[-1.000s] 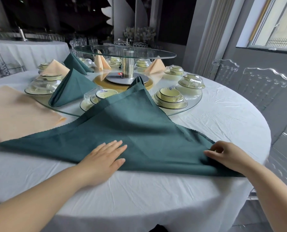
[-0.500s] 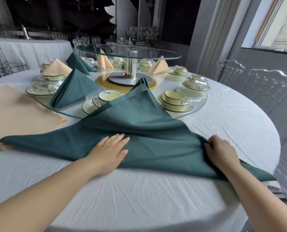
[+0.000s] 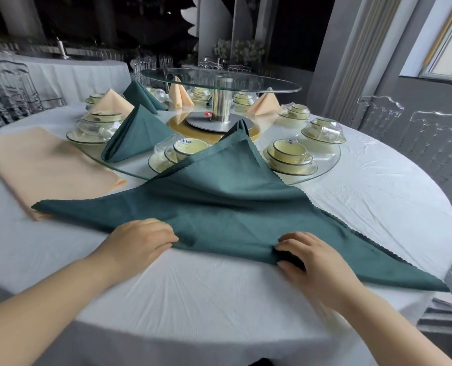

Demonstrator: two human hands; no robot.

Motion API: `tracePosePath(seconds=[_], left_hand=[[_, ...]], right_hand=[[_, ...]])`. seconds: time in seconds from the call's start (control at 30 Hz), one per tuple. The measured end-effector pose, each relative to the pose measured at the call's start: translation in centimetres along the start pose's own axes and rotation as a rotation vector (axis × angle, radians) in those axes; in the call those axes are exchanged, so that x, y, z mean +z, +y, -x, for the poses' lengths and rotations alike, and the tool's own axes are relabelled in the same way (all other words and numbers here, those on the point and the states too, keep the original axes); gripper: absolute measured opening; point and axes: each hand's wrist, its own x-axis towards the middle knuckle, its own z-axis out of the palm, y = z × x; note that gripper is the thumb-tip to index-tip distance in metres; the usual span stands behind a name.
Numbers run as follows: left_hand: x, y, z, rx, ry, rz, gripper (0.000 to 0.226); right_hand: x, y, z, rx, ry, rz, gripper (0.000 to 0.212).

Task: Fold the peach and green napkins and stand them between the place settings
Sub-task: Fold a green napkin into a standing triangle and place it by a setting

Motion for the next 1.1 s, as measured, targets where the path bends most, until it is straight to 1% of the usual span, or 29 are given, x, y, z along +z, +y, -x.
tracePosePath(seconds=[0.07,0.13,0.2,0.3,0.37,0.4,0.43,0.47,0.5,0.53,0.57,0.6,0.63,0.67,0.7,0.73,0.83,0.93,1.1], left_hand=[[0.3,0.0,-0.1,-0.016,0.05,0.001,0.032],[-0.1,0.3,0.4,-0.039,0.057,0.015,0.028],[-1.0,1.1,1.7,-0.031,0.075,0.018,0.025],[-2.8,2.6,4.8,-0.025,0.087,0.114,0.012],[-3.8,3.5,6.5,-0.036,0.047,0.152,0.009],[-4.1,3.9,6.9,-0.075,-0.001,0.158,0.016],[-4.3,4.3,7.0,-0.157,-0.093,0.197,0.036],[-4.2,4.6,7.0,-0.257,-0.161,0.248,0.07],[-4.0,4.7,7.1,-0.365,-0.278,0.267,0.107],[-3.9,4.8,6.9,-0.431,-0.37,0.26,0.128],[-3.8,5.0,6.4,-0.443,-0.419,0.239,0.133],[-3.9,5.3,5.9,-0.452,-0.452,0.232,0.126],[-3.9,5.6,5.4,-0.459,-0.46,0.232,0.106],[-4.1,5.9,4.6,-0.456,-0.461,0.214,0.08],[-4.2,6.0,3.8,-0.462,-0.467,0.194,0.06],[-4.2,6.0,3.0,-0.465,-0.466,0.179,0.052],[-3.5,5.3,0.0,-0.449,-0.471,0.166,0.049],[-2.0,4.4,-2.5,-0.425,-0.463,0.123,0.05],[0.2,3.8,-2.8,-0.44,-0.488,0.166,0.051]], right_hand=[[0.4,-0.3,-0.4,0.044,0.026,0.03,0.013],[0.4,-0.6,-0.1,0.08,0.021,0.013,0.024],[-0.2,-1.3,0.8,0.076,0.027,-0.018,0.027],[-1.3,-2.5,2.6,0.041,-0.002,-0.136,0.023],[-1.8,-3.2,3.7,0.028,-0.069,-0.22,0.02],[-2.0,-3.5,4.0,0.039,-0.127,-0.265,0.023],[-2.2,-3.7,4.1,0.063,-0.186,-0.309,0.03],[-2.5,-4.0,3.9,0.103,-0.236,-0.349,0.036],[-2.9,-4.2,3.6,0.151,-0.266,-0.384,0.037],[-3.2,-4.3,3.0,0.198,-0.273,-0.412,0.03],[-3.4,-4.2,2.3,0.245,-0.255,-0.42,0.021],[-3.4,-4.0,1.4,0.288,-0.209,-0.404,0.016],[-3.1,-3.6,0.5,0.333,-0.149,-0.379,0.014],[-2.8,-3.0,-0.6,0.39,-0.1,-0.364,0.011],[-2.5,-2.4,-1.6,0.45,-0.072,-0.357,0.009],[-2.1,-1.9,-2.7,0.499,-0.057,-0.352,0.011],[-1.0,-0.6,-5.8,0.593,-0.074,-0.324,0.019],[0.0,-0.5,-8.2,0.619,-0.086,-0.28,0.023],[2.1,-1.4,-12.1,0.443,-0.115,-0.137,0.039]])
